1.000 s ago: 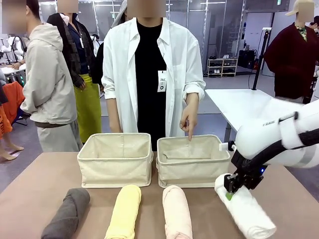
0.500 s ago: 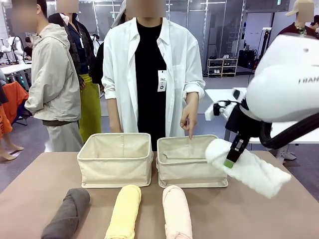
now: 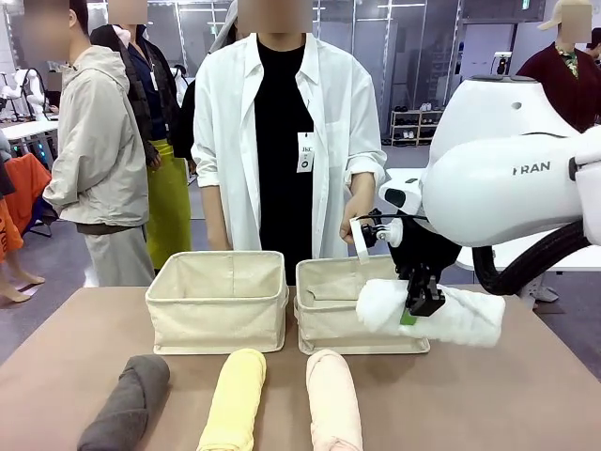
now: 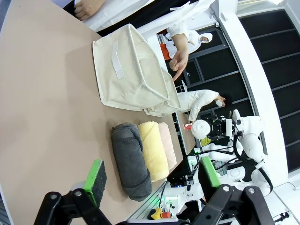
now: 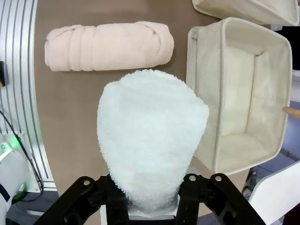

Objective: Divide the towels into two baskets.
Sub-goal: Pick up one hotel-folded towel and place it in the Fabric basket indicated by the person.

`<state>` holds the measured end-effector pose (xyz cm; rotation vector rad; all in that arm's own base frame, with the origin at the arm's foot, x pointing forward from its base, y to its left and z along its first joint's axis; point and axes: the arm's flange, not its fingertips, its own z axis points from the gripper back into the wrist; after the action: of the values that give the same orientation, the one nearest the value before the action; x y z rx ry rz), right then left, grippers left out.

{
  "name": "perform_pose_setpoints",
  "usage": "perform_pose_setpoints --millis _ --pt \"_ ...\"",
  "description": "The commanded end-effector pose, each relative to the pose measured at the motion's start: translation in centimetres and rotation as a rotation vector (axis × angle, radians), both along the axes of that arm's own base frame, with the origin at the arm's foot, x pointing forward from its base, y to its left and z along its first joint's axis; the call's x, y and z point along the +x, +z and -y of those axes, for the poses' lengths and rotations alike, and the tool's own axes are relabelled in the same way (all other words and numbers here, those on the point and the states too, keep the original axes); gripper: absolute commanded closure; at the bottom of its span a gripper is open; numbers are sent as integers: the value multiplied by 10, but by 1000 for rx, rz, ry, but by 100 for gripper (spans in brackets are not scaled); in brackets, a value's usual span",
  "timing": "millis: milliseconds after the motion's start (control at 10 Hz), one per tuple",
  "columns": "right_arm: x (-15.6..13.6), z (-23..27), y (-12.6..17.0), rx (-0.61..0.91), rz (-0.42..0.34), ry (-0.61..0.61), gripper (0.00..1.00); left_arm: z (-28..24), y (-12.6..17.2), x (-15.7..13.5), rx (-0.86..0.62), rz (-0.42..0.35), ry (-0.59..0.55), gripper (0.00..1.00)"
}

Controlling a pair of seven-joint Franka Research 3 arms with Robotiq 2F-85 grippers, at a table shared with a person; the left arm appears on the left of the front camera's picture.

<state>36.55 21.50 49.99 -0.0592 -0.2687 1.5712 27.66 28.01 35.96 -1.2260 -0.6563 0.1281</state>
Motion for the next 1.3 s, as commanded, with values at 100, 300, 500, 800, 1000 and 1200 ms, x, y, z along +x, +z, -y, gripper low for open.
perform_pose_setpoints --millis 100,300,500,800,1000,1200 --pt "-1 6 7 6 -33 -54 65 -2 1 -2 1 3 4 0" --pt "2 6 0 -1 -19 -20 63 -2 1 -2 1 3 4 0" --pt "51 -23 14 -75 58 64 63 -2 1 -2 1 3 4 0" --pt "118 -51 20 -150 67 133 63 -2 1 -2 1 3 4 0" --pt "156 -60 8 -150 57 124 63 -2 1 -2 1 3 4 0" --pt "190 -70 -22 -137 61 155 63 -2 1 -2 1 3 4 0"
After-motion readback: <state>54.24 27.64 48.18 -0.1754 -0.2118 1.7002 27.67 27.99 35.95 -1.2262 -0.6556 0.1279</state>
